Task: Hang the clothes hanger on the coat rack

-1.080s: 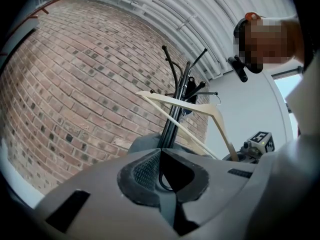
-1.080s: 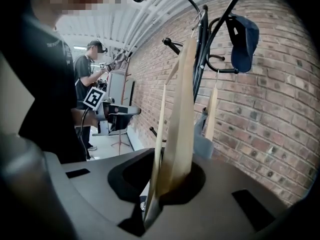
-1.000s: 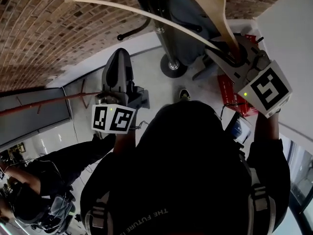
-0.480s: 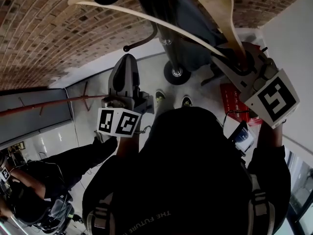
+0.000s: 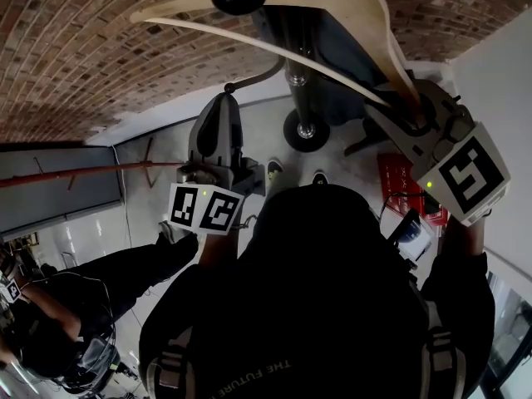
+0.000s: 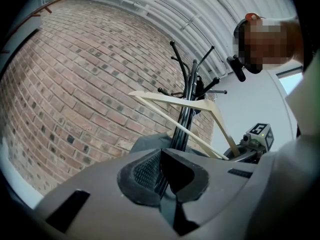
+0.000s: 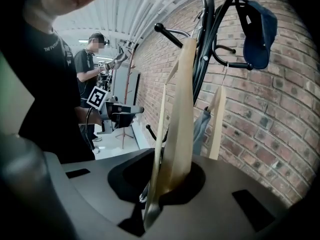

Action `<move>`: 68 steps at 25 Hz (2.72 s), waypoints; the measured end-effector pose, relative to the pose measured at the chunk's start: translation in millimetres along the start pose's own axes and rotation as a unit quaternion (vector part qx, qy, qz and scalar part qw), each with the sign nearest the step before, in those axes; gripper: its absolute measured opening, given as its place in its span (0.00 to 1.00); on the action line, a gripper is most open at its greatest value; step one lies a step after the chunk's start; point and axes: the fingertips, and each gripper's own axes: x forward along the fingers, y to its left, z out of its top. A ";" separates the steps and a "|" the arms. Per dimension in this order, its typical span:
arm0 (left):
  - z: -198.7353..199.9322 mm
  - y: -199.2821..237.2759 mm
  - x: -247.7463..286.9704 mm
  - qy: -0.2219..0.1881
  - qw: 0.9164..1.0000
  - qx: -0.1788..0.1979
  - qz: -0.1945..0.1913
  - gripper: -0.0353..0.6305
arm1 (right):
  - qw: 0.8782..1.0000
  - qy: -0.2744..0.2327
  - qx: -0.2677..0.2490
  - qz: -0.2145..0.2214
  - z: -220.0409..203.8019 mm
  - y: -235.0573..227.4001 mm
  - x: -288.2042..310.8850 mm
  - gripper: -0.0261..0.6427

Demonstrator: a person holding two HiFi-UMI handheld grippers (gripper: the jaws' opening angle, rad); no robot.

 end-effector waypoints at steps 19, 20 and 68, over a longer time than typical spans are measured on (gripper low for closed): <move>6.5 11.6 -27.3 -0.018 1.000 -0.007 0.024 0.08 | 0.996 0.062 -0.052 0.024 -3.6 10.7 22.3 0.11; 6.6 12.7 -29.2 -0.018 0.999 -0.007 0.027 0.08 | 0.996 0.063 -0.052 0.023 -3.6 10.6 23.3 0.11; 2.3 10.0 -45.0 -0.018 0.999 -0.008 0.039 0.08 | 0.994 0.072 -0.054 -0.067 -23.2 -15.5 31.9 0.15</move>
